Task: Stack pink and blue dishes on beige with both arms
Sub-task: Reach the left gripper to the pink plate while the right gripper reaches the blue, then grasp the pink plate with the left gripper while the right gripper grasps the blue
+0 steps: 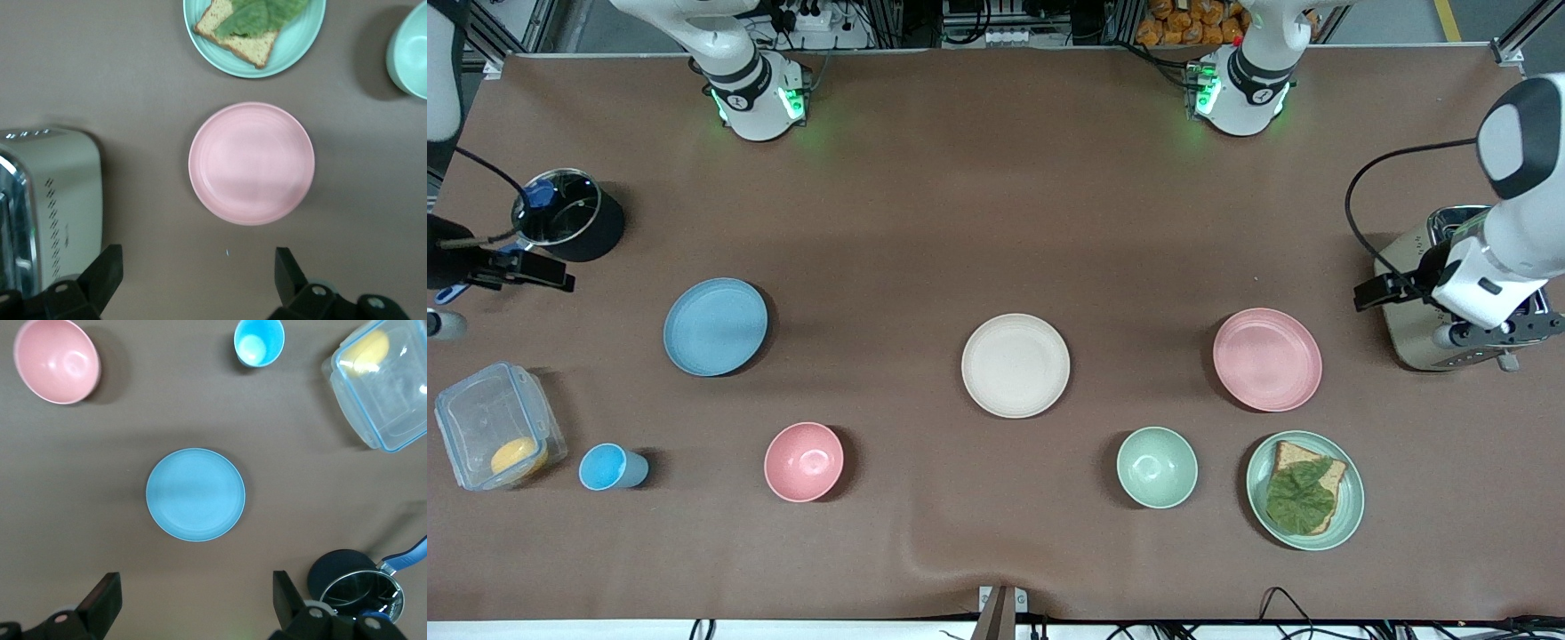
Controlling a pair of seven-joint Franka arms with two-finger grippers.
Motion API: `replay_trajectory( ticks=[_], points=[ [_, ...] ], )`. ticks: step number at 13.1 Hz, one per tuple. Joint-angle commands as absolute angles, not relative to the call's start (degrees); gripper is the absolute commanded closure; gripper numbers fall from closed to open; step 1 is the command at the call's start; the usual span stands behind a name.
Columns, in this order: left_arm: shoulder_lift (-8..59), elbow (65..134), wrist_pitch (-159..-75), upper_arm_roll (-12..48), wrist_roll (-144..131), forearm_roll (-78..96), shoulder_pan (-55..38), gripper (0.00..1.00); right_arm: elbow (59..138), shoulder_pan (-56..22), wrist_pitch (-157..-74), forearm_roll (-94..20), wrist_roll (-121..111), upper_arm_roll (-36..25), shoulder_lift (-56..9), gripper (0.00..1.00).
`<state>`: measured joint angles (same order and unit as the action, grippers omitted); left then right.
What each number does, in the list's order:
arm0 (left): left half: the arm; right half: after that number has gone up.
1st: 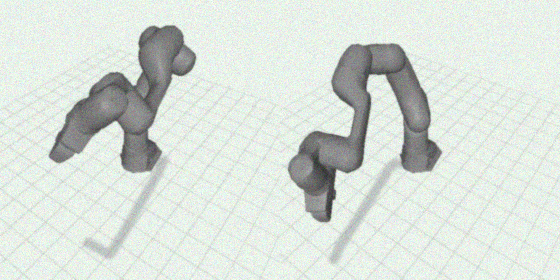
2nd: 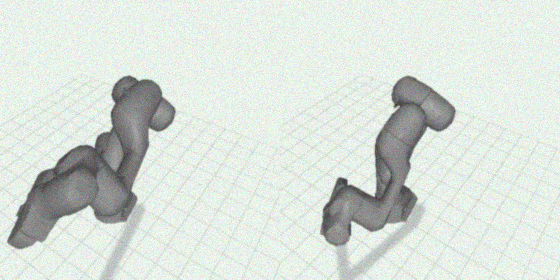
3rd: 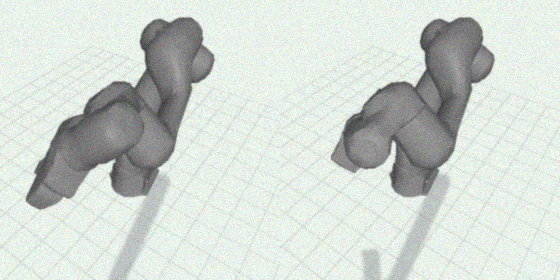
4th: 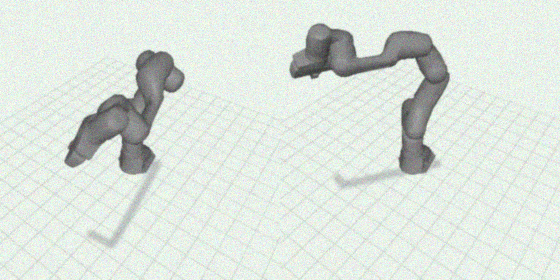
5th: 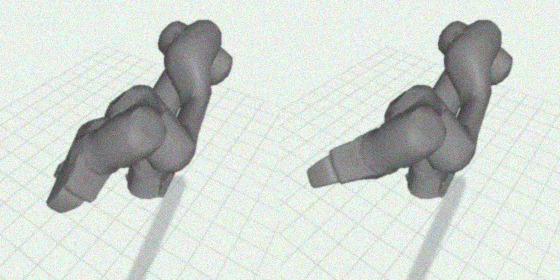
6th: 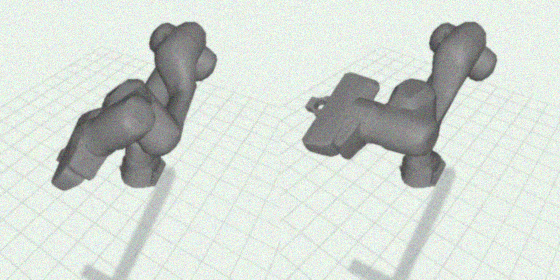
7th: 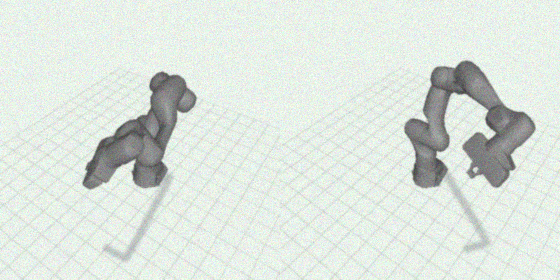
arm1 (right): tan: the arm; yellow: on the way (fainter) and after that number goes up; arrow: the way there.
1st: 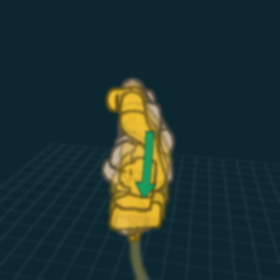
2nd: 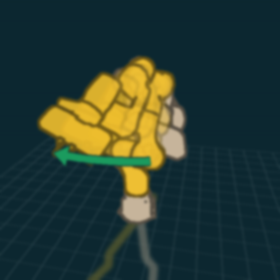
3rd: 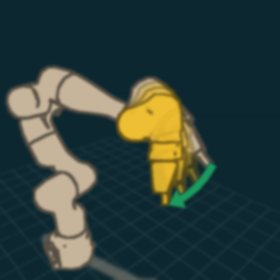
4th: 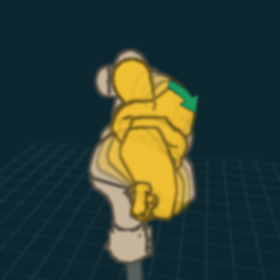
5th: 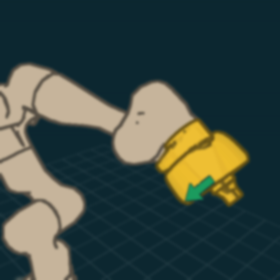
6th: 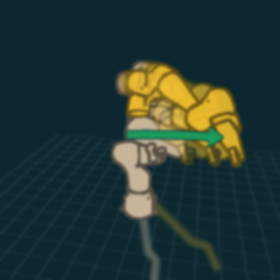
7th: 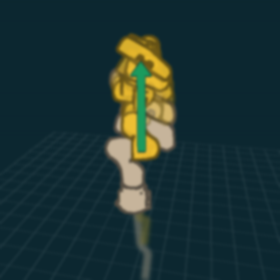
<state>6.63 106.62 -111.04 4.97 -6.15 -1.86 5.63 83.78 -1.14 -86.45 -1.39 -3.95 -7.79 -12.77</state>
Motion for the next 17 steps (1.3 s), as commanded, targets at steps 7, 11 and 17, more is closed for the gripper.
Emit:
replay_trajectory(
  ticks=[7, 11, 17],
  points=[
    [14.23, 120.13, -136.29, 5.54, 0.88, -1.49, 11.07, 0.0, 101.84, 5.43, -100.16, -4.47, -10.62, -7.47, -14.15, 0.0],
    [20.37, 120.41, -139.91, 5.71, 1.05, -1.32, 11.68, 0.0, 113.88, 10.09, -114.49, -7.02, -19.66, -7.47, -14.67, 0.0],
    [24.43, 120.32, -141.24, 5.8, 1.14, -0.71, 11.87, 0.0, 119.44, 10.46, -124.09, -9.31, -22.41, -7.38, -19.06, 0.0]
  ],
)
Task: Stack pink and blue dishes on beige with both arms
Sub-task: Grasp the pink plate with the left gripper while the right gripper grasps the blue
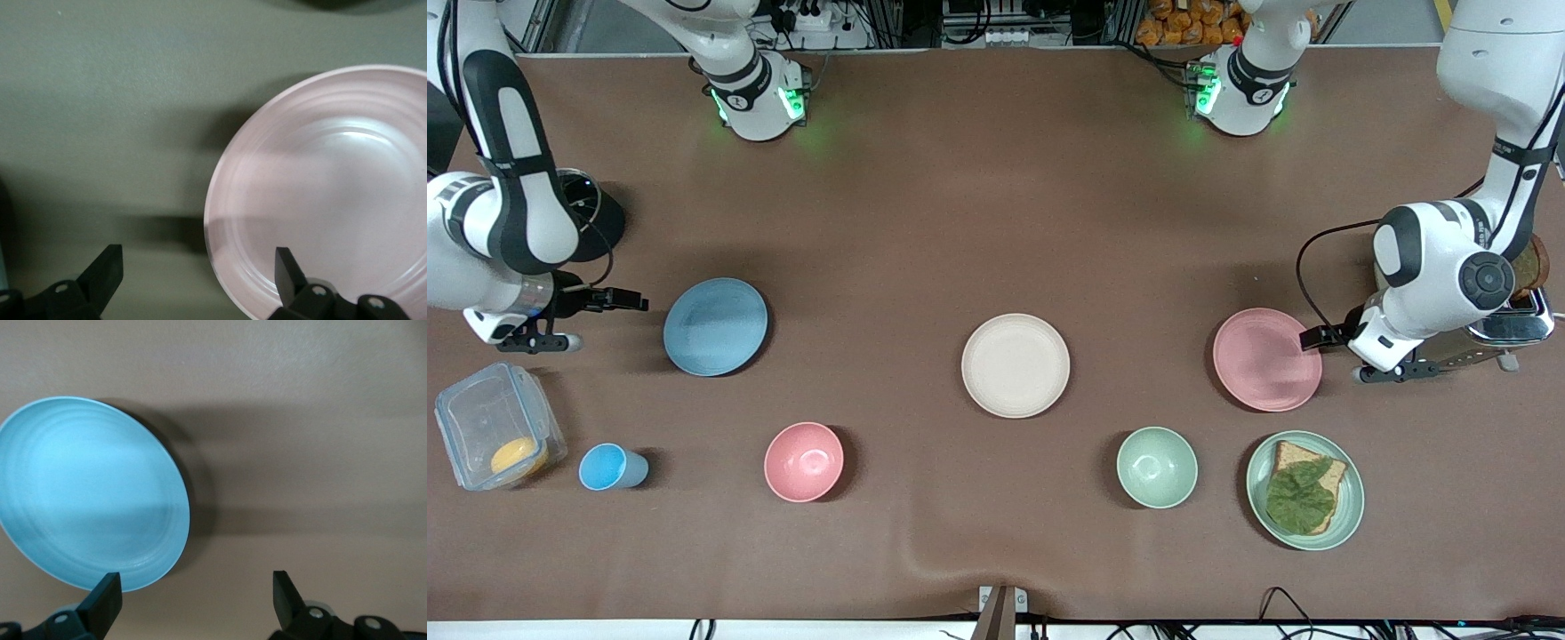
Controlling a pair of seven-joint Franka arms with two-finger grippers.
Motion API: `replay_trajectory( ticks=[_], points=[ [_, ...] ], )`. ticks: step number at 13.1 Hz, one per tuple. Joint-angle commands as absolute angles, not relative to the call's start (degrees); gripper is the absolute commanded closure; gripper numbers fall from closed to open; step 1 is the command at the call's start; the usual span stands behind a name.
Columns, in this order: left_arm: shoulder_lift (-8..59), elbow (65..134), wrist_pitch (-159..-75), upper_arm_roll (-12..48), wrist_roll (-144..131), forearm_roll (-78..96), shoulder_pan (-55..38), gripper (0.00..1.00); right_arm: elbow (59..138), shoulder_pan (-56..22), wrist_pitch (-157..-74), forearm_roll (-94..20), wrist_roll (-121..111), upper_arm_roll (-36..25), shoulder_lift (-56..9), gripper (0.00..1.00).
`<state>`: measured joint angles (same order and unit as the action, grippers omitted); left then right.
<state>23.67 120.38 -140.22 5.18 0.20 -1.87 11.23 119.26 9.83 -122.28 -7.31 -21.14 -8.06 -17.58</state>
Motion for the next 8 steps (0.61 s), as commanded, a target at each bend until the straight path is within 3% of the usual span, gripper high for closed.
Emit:
replay_trajectory(
  ticks=[1, 4, 8],
  points=[
    [24.96, 120.24, -141.33, 5.8, 1.14, -0.7, 11.87, 0.0, 119.36, 10.2, -124.88, -11.23, -22.67, -7.38, -20.12, 0.0],
    [25.75, 120.23, -141.33, 5.98, 1.14, -0.26, 11.95, 0.0, 118.74, 10.2, -127.87, -15.54, -26.18, -7.29, -23.72, 0.0],
    [26.54, 119.97, -141.33, 6.33, 1.14, 2.46, 11.78, 0.22, 117.78, 9.32, -128.14, -18.89, -27.25, -7.21, -26.71, 0.0]
  ],
)
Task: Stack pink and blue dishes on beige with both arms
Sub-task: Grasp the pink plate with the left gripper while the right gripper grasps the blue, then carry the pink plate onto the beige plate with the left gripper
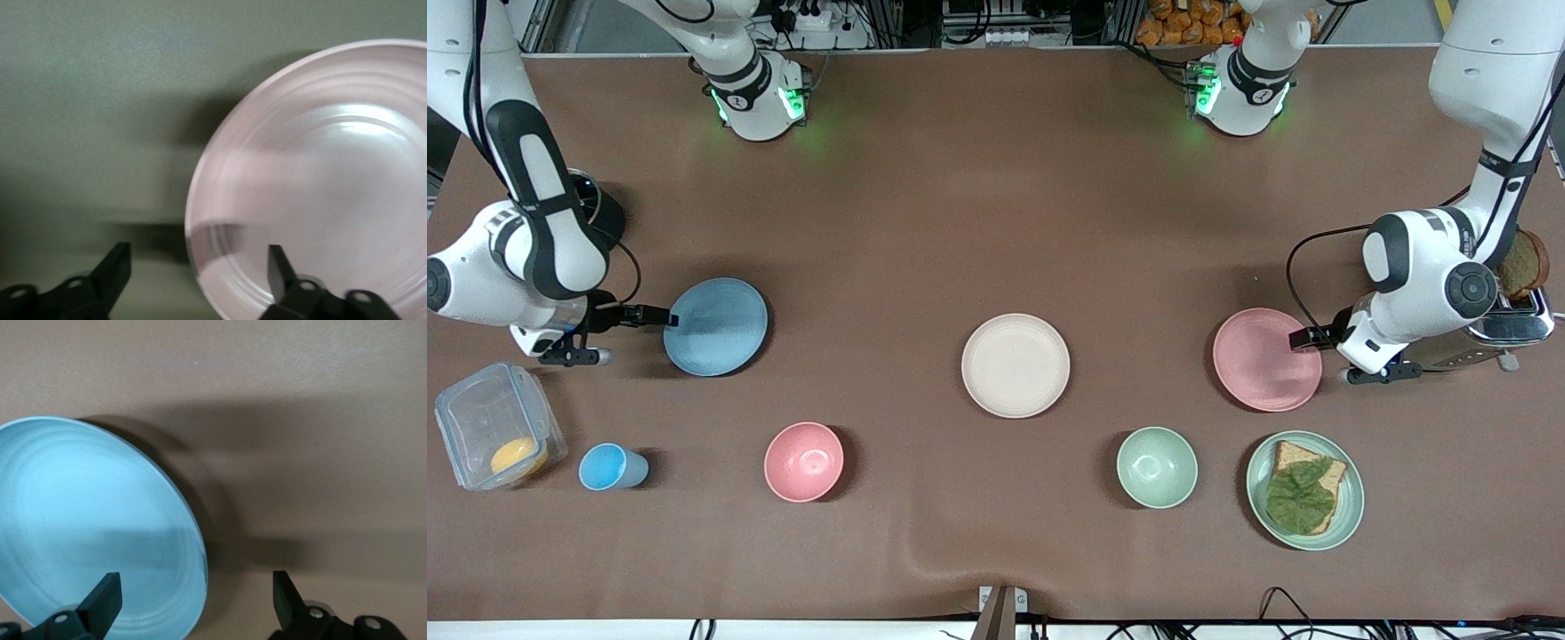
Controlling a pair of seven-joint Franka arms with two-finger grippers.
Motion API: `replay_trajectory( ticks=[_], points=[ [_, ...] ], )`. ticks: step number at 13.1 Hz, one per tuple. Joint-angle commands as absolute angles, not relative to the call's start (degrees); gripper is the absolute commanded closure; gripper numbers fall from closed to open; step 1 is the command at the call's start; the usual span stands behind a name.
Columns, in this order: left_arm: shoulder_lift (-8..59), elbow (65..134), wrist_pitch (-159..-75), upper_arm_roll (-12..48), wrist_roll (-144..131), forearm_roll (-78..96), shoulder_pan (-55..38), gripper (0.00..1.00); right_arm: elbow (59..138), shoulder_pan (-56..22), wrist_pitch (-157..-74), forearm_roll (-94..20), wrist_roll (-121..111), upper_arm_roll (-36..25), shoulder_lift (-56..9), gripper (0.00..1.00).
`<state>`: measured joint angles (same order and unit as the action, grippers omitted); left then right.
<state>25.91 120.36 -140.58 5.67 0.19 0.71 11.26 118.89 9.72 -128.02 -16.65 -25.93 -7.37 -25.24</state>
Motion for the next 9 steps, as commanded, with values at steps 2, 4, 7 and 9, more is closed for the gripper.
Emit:
replay_trajectory(
  ticks=[2, 4, 7, 9],
  points=[
    [26.81, 119.88, -141.33, 6.33, 1.14, 2.46, 11.95, 0.35, 117.69, 8.88, -128.15, -18.98, -27.33, -7.12, -27.59, 0.07],
    [26.81, 119.88, -141.33, 6.33, 1.14, 2.55, 12.04, 0.51, 117.6, 8.26, -128.06, -18.98, -27.77, -7.12, -28.03, 0.37],
    [26.81, 119.88, -141.33, 6.33, 0.97, 2.64, 11.87, 0.96, 117.16, 8.26, -127.44, -18.98, -28.04, -6.51, -28.48, 0.89],
    [26.37, 119.79, -141.24, 6.42, 0.7, 2.64, 11.87, 1.0, 116.9, 8.26, -127.27, -18.9, -28.39, -6.33, -28.83, 1.0]
  ],
)
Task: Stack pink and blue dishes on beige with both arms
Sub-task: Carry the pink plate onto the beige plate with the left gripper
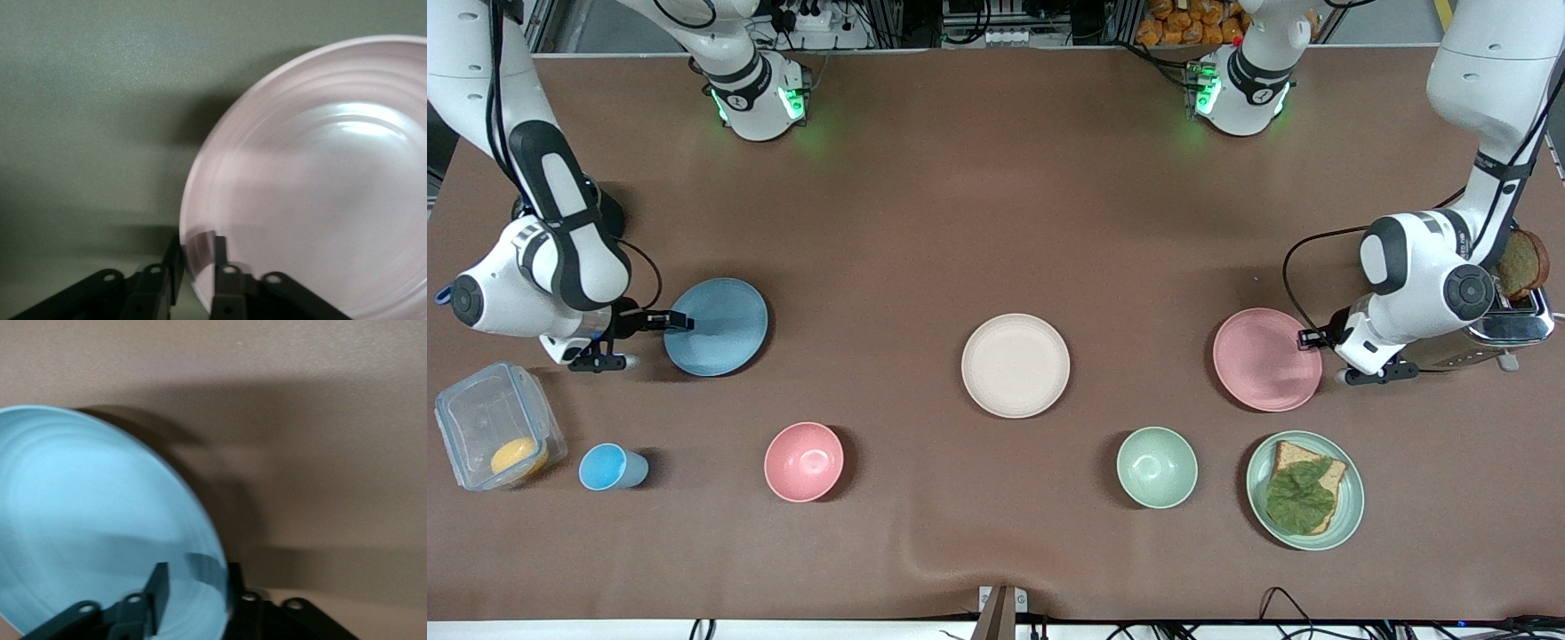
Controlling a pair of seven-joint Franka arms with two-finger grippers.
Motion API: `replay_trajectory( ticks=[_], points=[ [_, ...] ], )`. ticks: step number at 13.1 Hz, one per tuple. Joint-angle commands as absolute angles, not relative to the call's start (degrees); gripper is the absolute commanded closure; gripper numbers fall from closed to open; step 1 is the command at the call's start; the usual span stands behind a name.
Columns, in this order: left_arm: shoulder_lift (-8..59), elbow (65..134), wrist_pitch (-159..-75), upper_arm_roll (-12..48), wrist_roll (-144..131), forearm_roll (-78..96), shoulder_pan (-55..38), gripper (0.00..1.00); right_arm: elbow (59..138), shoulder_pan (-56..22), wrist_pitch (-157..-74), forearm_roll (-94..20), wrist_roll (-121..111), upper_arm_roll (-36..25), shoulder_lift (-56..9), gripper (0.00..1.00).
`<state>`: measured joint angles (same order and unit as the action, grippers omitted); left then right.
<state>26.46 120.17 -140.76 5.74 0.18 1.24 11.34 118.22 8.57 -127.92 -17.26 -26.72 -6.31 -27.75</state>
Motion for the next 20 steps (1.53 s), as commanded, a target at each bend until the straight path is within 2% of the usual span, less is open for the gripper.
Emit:
replay_trajectory(
  ticks=[1, 4, 7, 12, 14, 17, 20],
  points=[
    [25.85, 119.71, -141.24, 7.29, 0.44, 2.9, 11.87, 1.0, 115.76, 8.26, -125.87, -18.9, -28.39, -6.33, -29.09, 1.0],
    [23.21, 119.53, -140.63, 10.53, -0.26, 7.02, 11.78, 1.0, 109.71, 8.53, -116.22, -18.37, -28.65, -6.42, -30.5, 1.0],
    [20.14, 119.44, -140.36, 17.2, -8.84, 7.73, 11.78, 1.0, 104.87, 8.79, -109.71, -18.11, -28.21, -6.59, -30.24, 1.0],
    [21.52, 116.03, -140.45, 29.43, -28.19, 7.65, 9.68, 1.0, 93.01, 7.83, -95.39, -14.42, -24.28, -6.86, -30.15, 1.0],
    [22.76, 114.09, -140.62, 29.71, -33.46, 7.73, 5.04, 1.0, 89.31, 6.42, -90.81, -13.8, -20.23, -6.77, -30.15, 1.0],
    [27.41, 110.05, -141.33, 29.53, -40.77, 7.21, -0.25, 1.0, 87.37, 4.22, -88.6, -13.97, -15.48, -6.59, -29.88, 1.0],
    [31.01, 109.16, -143.69, 29.36, -41.22, 7.12, -2.28, 1.0, 86.66, 3.16, -87.36, -14.32, -13.37, -6.5, -29.88, 1.0]
  ],
)
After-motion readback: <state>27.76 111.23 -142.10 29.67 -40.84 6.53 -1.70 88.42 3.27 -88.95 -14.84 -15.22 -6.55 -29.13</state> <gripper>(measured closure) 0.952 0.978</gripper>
